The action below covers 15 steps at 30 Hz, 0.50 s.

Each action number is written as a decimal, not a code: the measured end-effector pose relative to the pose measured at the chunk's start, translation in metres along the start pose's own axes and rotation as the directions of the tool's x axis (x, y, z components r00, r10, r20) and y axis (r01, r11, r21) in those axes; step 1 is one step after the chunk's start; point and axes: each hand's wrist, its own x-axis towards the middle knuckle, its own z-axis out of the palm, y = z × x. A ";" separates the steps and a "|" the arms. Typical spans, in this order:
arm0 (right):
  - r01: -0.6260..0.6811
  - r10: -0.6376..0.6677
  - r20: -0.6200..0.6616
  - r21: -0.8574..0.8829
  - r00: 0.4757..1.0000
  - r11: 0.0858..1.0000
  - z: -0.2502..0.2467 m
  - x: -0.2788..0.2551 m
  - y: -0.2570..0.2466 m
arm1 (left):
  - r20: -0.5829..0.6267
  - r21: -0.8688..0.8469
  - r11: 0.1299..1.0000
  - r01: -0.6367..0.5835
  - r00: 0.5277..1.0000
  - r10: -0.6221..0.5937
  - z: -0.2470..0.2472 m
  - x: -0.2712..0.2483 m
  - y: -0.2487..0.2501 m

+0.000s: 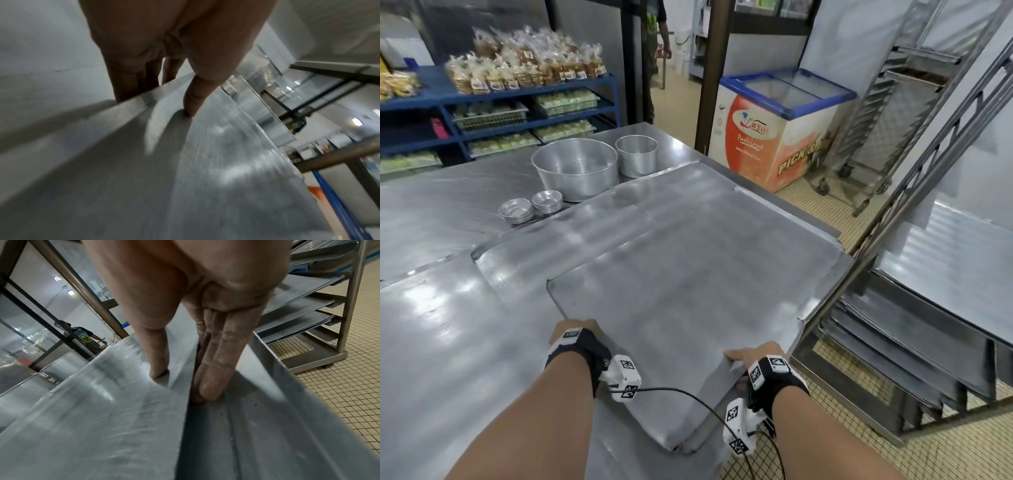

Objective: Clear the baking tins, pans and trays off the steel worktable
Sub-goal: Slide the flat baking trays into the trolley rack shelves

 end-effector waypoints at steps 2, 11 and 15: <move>0.012 -0.012 -0.017 -0.032 1.000 0.999 -0.001 -0.006 -0.001 | 0.126 -0.087 0.994 0.069 0.990 -0.057 0.005 0.003 -0.006; 0.065 -0.066 -0.013 -0.067 0.998 0.996 -0.012 -0.009 0.006 | 0.126 0.096 0.988 -0.123 0.986 0.110 0.005 0.014 -0.017; 0.078 -0.080 -0.049 -0.049 0.996 0.996 -0.020 -0.017 0.008 | 0.098 0.099 0.989 -0.107 0.990 0.097 0.004 0.037 -0.022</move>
